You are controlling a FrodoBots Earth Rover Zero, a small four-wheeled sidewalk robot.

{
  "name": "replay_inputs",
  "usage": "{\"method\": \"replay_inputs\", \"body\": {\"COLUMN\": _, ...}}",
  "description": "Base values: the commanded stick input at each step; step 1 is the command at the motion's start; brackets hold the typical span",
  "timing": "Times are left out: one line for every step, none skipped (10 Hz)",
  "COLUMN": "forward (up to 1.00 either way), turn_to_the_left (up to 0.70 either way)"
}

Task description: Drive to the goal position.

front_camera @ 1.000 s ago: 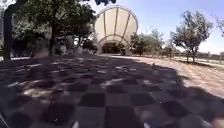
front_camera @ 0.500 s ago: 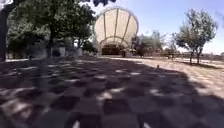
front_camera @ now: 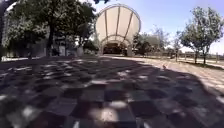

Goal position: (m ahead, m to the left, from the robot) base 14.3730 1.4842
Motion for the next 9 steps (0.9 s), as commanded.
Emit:
{"method": "replay_inputs", "body": {"forward": 1.0, "turn_to_the_left": 0.0}}
{"method": "replay_inputs", "body": {"forward": 1.0, "turn_to_the_left": 0.0}}
{"method": "replay_inputs", "body": {"forward": 1.0, "turn_to_the_left": 0.0}}
{"method": "replay_inputs", "body": {"forward": 1.0, "turn_to_the_left": 0.0}}
{"method": "replay_inputs", "body": {"forward": 1.0, "turn_to_the_left": 0.0}}
{"method": "replay_inputs", "body": {"forward": 1.0, "turn_to_the_left": 0.0}}
{"method": "replay_inputs", "body": {"forward": 1.0, "turn_to_the_left": 0.0}}
{"method": "replay_inputs", "body": {"forward": 1.0, "turn_to_the_left": 0.0}}
{"method": "replay_inputs", "body": {"forward": 1.0, "turn_to_the_left": 0.0}}
